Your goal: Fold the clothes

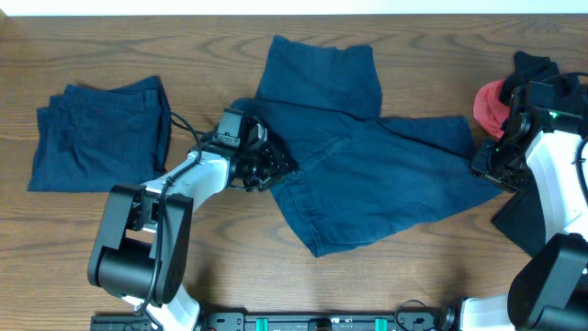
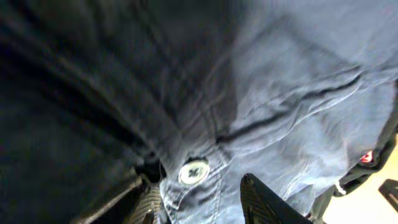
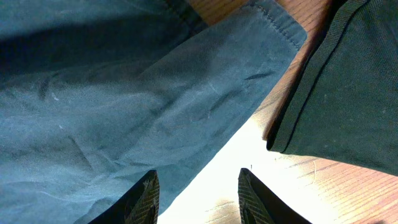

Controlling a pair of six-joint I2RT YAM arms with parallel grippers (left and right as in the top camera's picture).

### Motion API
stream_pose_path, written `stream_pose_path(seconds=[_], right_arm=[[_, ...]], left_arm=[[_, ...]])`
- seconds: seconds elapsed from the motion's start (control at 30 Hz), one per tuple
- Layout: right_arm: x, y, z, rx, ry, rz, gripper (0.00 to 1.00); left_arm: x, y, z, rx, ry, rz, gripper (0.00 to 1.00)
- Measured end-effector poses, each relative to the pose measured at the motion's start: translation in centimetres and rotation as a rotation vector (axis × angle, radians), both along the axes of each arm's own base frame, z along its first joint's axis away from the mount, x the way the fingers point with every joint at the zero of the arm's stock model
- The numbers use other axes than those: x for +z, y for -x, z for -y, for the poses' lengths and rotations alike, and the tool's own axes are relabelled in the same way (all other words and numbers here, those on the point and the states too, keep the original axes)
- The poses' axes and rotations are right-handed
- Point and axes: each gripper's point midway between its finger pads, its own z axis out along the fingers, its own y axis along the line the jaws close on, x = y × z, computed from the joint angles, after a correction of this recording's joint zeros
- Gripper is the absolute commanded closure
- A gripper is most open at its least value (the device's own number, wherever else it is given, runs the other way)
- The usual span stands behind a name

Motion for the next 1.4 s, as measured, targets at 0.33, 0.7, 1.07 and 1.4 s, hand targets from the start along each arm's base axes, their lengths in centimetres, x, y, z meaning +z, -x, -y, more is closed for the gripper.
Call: stream_pose_path(seconds=[0.33, 0.7, 1.07, 1.4], right_arm=[[0.0, 0.1, 0.0, 0.0, -0.001, -0.003, 0.6], [0.0, 0.2, 0.0, 0.0, -0.002, -0.007, 0.6], [0.0, -0.6, -0.6, 0.068, -0.029, 0.021, 0.64], [2.4, -8.0, -7.3, 0.425, -0.242, 0.377, 0.35]], left_arm=[[1.3, -3.1, -0.6, 0.026, 0.027, 0.14, 0.61], [0.0, -1.2, 1.0, -0.026, -0.059, 0.109, 0.61], [-1.4, 3.0, -0.6, -0.127, -0.114, -0.029, 0.94], [-0.9, 10.1, -10.9, -0.213, -0.492, -0.242, 0.94]])
